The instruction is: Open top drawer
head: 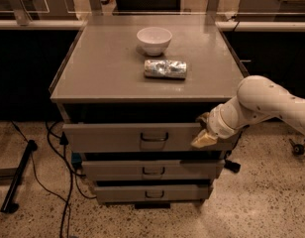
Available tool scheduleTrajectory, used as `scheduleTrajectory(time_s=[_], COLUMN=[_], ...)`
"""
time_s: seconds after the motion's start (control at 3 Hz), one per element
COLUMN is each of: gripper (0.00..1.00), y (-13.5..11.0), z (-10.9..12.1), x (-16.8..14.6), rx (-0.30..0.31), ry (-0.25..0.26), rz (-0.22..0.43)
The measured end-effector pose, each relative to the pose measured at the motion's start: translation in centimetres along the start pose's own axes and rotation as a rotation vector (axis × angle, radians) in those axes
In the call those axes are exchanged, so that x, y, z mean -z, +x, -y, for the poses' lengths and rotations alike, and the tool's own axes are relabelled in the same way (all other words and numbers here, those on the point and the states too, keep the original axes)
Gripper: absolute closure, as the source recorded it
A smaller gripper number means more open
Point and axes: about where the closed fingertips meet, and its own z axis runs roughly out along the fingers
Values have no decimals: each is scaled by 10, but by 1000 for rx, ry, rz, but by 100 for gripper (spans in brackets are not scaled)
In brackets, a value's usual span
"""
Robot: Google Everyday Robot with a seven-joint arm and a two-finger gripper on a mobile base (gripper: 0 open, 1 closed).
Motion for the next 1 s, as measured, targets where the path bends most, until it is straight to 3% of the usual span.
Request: scheduleTrajectory(time_s=[0.67, 1.0], gripper=[100, 100], y=[0, 0], z=[0, 0], x=[0, 0], rx=[0, 0], ry=[0, 0], rz=[0, 0])
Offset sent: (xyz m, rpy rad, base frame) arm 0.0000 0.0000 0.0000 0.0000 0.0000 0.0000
